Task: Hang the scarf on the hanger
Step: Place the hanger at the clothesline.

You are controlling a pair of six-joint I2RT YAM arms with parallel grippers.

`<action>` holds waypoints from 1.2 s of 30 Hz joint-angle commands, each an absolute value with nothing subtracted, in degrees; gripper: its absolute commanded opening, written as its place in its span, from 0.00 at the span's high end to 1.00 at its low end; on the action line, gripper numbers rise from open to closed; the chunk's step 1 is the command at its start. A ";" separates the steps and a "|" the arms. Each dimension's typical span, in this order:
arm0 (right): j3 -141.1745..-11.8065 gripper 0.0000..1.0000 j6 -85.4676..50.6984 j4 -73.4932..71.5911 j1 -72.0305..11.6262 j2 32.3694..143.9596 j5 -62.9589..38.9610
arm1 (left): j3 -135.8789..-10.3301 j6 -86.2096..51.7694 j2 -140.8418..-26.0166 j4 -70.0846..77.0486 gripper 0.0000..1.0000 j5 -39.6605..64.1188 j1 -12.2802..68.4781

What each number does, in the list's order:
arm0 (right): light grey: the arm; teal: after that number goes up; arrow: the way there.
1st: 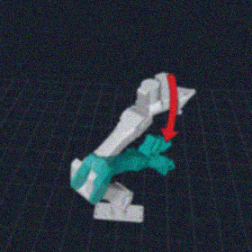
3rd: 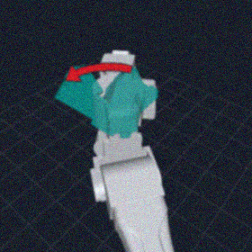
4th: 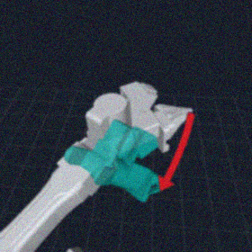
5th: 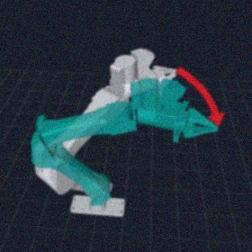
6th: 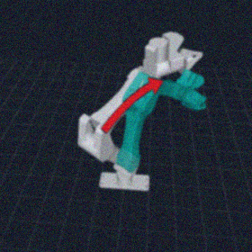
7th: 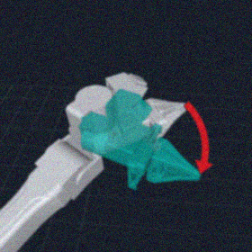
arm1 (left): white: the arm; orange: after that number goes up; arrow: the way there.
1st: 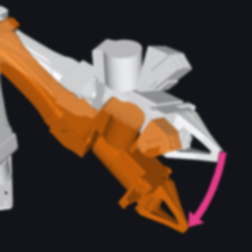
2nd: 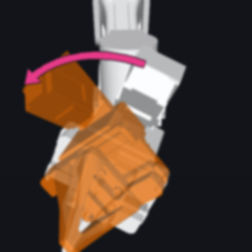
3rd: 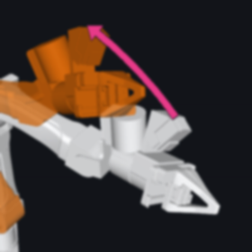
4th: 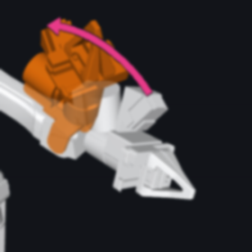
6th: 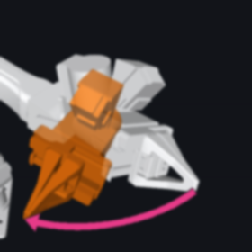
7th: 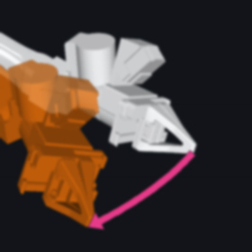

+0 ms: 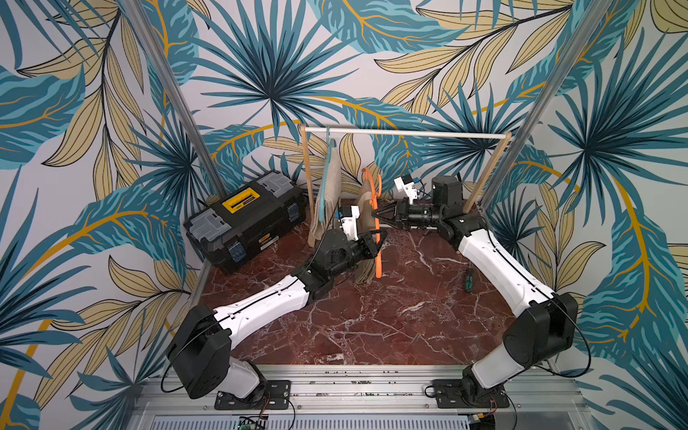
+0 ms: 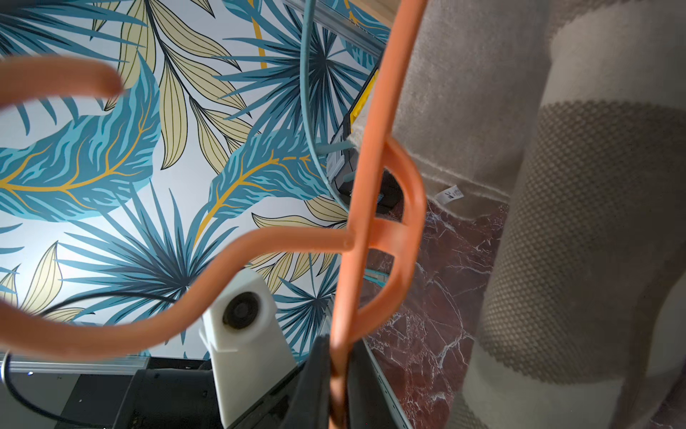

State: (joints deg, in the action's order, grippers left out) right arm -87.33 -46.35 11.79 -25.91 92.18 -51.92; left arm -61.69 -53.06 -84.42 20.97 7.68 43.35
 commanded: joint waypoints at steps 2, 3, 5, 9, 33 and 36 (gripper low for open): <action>-89.37 1.00 -44.96 7.50 -25.00 92.87 -54.37 | -66.21 -52.51 -86.22 21.96 1.00 10.01 41.92; -89.61 1.00 -44.89 7.55 -24.64 93.24 -54.35 | -66.91 -52.90 -86.88 22.27 1.00 10.70 41.59; -90.49 0.94 -44.59 7.56 -23.92 93.69 -54.28 | -68.98 -53.23 -88.17 21.95 1.00 10.97 41.25; -93.63 0.45 -42.74 9.95 -22.56 94.23 -53.57 | -73.03 -53.89 -90.74 19.46 1.00 10.44 40.20; -88.66 0.06 -34.16 20.32 -13.75 80.41 -46.00 | -121.79 -60.81 -121.43 11.29 1.00 25.40 31.79; -88.22 0.06 -34.58 19.84 -12.98 80.97 -46.09 | -119.46 -62.87 -122.00 11.79 1.00 26.01 31.59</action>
State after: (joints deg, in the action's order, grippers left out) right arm -88.95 -34.41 21.30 -13.74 81.34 -46.26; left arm -119.26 -60.73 -122.04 8.25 24.21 32.08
